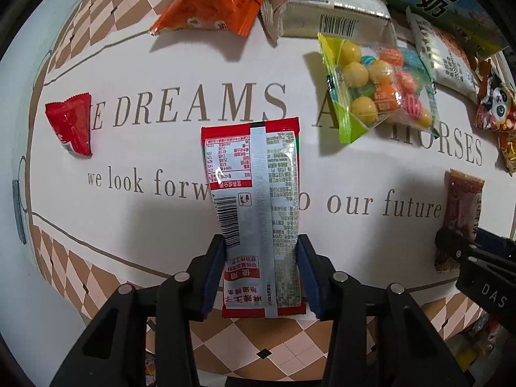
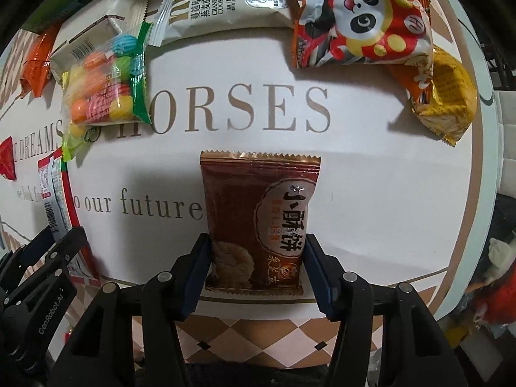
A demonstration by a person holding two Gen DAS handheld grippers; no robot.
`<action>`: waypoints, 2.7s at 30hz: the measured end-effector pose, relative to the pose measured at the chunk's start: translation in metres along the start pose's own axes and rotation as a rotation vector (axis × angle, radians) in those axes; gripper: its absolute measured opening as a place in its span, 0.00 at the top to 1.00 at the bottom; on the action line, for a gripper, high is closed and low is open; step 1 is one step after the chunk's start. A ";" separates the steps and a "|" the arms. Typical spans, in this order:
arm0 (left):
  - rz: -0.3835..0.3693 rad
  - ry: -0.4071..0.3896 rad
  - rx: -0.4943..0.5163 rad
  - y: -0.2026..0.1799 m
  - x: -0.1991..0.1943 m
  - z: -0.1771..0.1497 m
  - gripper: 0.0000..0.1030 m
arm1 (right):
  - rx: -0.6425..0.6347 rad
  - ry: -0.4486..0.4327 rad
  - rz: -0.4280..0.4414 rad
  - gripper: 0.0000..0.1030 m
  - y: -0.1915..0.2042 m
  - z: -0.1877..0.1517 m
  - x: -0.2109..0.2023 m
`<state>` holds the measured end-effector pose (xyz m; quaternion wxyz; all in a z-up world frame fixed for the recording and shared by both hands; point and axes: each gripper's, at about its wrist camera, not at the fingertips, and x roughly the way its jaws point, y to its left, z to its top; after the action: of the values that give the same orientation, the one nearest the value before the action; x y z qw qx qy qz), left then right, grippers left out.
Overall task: Organize snacks
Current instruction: 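Lower both packets into the cardboard box and open both grippers, then withdraw both grippers from the box toward the remaining snacks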
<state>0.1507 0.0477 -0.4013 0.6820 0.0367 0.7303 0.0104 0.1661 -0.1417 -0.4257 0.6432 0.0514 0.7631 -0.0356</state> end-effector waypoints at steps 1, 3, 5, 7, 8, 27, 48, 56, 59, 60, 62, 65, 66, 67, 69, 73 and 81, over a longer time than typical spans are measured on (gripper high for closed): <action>-0.005 -0.004 -0.001 0.000 -0.002 -0.001 0.61 | 0.006 0.002 0.012 0.42 -0.002 -0.001 0.000; -0.011 -0.015 0.002 0.002 -0.012 -0.002 0.61 | 0.015 -0.001 0.032 0.42 -0.007 -0.005 -0.004; -0.028 -0.024 0.003 0.003 -0.020 -0.003 0.61 | 0.016 -0.011 0.045 0.42 -0.009 -0.008 -0.010; -0.044 -0.041 0.006 0.004 -0.032 -0.005 0.61 | 0.016 -0.022 0.071 0.42 -0.012 -0.011 -0.018; -0.061 -0.056 0.010 0.003 -0.041 -0.006 0.61 | 0.016 -0.029 0.083 0.42 -0.014 -0.012 -0.024; -0.194 -0.315 0.077 -0.037 -0.245 0.169 0.61 | 0.051 -0.342 0.274 0.42 -0.053 0.108 -0.223; -0.071 -0.073 0.019 -0.019 -0.148 0.345 0.59 | 0.084 -0.243 0.081 0.42 -0.062 0.318 -0.174; -0.056 -0.058 0.021 -0.024 -0.142 0.351 0.38 | 0.096 -0.151 0.111 0.22 -0.060 0.334 -0.156; -0.063 -0.076 0.022 -0.025 -0.145 0.351 0.16 | 0.074 -0.148 0.099 0.15 -0.053 0.333 -0.155; -0.064 -0.082 0.019 -0.025 -0.147 0.351 0.16 | 0.067 -0.147 0.093 0.12 -0.051 0.332 -0.155; -0.070 -0.089 0.015 -0.025 -0.150 0.351 0.15 | 0.057 -0.147 0.085 0.12 -0.047 0.330 -0.155; -0.084 -0.099 0.012 -0.025 -0.155 0.349 0.15 | 0.060 -0.158 0.084 0.11 -0.046 0.328 -0.158; -0.080 -0.102 0.012 -0.025 -0.157 0.348 0.15 | 0.061 -0.163 0.083 0.10 -0.046 0.326 -0.160; -0.086 -0.108 0.013 -0.025 -0.160 0.346 0.15 | 0.060 -0.167 0.082 0.10 -0.046 0.325 -0.161; -0.087 -0.113 0.012 -0.025 -0.164 0.343 0.15 | 0.058 -0.175 0.081 0.10 -0.047 0.320 -0.165; -0.091 -0.145 0.007 -0.025 -0.177 0.332 0.15 | 0.044 -0.195 0.083 0.09 -0.047 0.310 -0.175; -0.076 -0.275 -0.020 -0.028 -0.213 0.279 0.15 | 0.001 -0.291 0.092 0.09 -0.044 0.271 -0.200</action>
<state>0.4419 -0.0048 -0.2109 0.7759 0.0033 0.6307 -0.0130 0.4597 -0.2244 -0.2753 0.7481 0.0809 0.6585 -0.0135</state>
